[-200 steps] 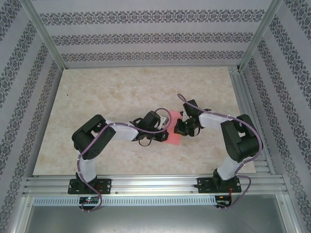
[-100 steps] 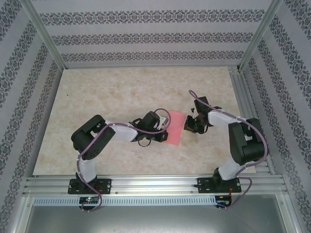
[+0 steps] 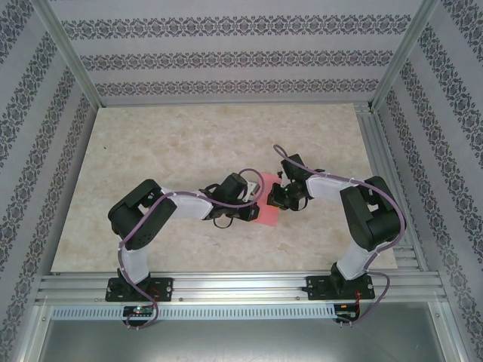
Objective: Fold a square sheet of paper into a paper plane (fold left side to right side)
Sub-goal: Fold the triangle a second time at the center of the table.
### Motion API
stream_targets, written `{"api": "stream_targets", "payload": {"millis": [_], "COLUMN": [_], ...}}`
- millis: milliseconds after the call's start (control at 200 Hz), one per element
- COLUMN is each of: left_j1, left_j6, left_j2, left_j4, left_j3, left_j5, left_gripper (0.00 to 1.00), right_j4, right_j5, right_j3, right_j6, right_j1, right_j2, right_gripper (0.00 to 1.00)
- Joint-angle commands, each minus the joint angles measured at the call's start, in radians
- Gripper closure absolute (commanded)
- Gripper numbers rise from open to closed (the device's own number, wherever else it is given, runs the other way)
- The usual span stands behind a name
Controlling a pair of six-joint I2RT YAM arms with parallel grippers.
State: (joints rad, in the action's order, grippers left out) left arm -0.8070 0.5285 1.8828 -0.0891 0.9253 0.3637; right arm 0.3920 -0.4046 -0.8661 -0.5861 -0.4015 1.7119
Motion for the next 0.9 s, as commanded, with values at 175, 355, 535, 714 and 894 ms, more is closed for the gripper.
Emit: {"api": "stream_targets", "payload": {"millis": [175, 355, 535, 714, 894], "left_j1": [-0.002, -0.001, -0.003, -0.004, 0.006], "left_j6": [-0.011, -0.002, 0.015, 0.025, 0.025], "left_j2": [-0.062, -0.104, -0.128, -0.176, -0.258], "left_j4": [0.173, 0.179, 0.152, 0.145, 0.216], "left_j3": [-0.114, -0.172, -0.202, -0.212, -0.17], "left_j5": [-0.037, -0.039, -0.022, -0.011, -0.04], "left_gripper": [0.91, 0.92, 0.92, 0.92, 0.91], "right_j4": [0.033, 0.041, 0.044, 0.024, 0.004], "right_j5": [0.085, 0.088, 0.089, 0.07, 0.031], "right_j3": [-0.013, -0.023, -0.025, -0.025, -0.041], "right_j6": [0.001, 0.005, 0.004, 0.002, 0.005], "right_j1": [-0.003, -0.002, -0.004, -0.004, -0.005], "right_j2": [0.064, 0.066, 0.065, 0.062, -0.014], "right_gripper": [0.88, 0.88, 0.88, 0.88, 0.86]}}
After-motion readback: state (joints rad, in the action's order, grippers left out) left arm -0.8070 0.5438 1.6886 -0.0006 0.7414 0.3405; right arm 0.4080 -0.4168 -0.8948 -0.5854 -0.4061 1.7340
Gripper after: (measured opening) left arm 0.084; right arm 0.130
